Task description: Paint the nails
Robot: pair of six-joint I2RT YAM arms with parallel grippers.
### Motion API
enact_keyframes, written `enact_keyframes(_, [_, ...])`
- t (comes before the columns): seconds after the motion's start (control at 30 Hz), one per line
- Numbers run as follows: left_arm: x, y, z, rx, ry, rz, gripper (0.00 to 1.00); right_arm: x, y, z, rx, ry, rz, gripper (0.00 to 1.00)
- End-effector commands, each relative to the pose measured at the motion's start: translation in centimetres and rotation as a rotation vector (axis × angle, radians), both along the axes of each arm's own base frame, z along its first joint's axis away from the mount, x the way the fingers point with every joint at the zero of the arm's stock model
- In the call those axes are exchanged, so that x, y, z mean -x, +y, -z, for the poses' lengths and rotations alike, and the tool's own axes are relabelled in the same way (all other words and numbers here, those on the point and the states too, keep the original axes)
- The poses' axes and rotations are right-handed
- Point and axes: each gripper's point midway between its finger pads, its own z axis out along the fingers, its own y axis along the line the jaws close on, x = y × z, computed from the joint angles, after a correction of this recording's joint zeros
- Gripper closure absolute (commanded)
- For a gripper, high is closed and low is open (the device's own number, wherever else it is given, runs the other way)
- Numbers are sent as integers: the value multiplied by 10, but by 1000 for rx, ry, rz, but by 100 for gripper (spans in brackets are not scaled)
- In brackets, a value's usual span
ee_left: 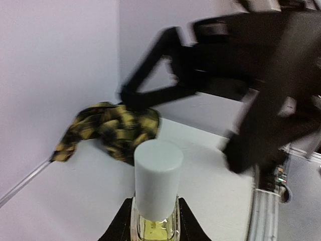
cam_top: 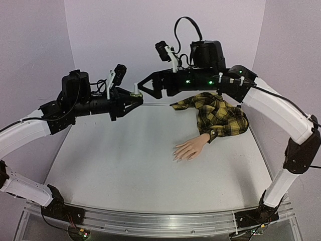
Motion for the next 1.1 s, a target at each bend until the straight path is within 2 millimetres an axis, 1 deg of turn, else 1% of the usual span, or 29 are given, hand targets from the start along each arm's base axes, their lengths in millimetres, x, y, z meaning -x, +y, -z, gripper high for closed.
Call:
enact_keyframes(0.0, [82, -17, -17, 57, 26, 488, 100, 64, -9, -15, -48, -54, -457, 4])
enact_keyframes(0.03, [88, -19, -20, 60, 29, 538, 100, 74, -11, -18, -63, -60, -522, 4])
enact_keyframes(0.1, [95, -21, -25, 63, 35, 599, 100, 85, -15, -22, -99, -40, -617, 8])
enact_keyframes(0.17, [97, -23, -26, 66, 34, 625, 100, 90, -18, -29, -135, -20, -684, 15])
enact_keyframes(0.27, [97, -28, -29, 69, 34, 661, 100, 99, -20, -31, -161, 27, -761, 27])
enact_keyframes(0.47, [97, -34, -34, 78, 70, 717, 100, 99, -19, -25, -162, 54, -791, 42])
enact_keyframes(0.57, [99, -34, -38, 89, 61, 732, 100, 97, -19, -22, -158, 59, -787, 44])
enact_keyframes(0.67, [100, -34, -41, 96, 65, 742, 100, 97, -18, -22, -160, 64, -795, 56])
enact_keyframes(0.87, [99, -36, -42, 97, 69, 745, 100, 94, -16, -21, -161, 72, -797, 73])
enact_keyframes(0.9, [98, -36, -42, 97, 70, 745, 100, 94, -15, -20, -160, 73, -794, 75])
enact_keyframes(1.0, [98, -37, -44, 99, 68, 749, 100, 93, -14, -19, -158, 74, -791, 73])
enact_keyframes(1.07, [97, -37, -46, 100, 68, 747, 100, 92, -14, -19, -158, 73, -789, 74])
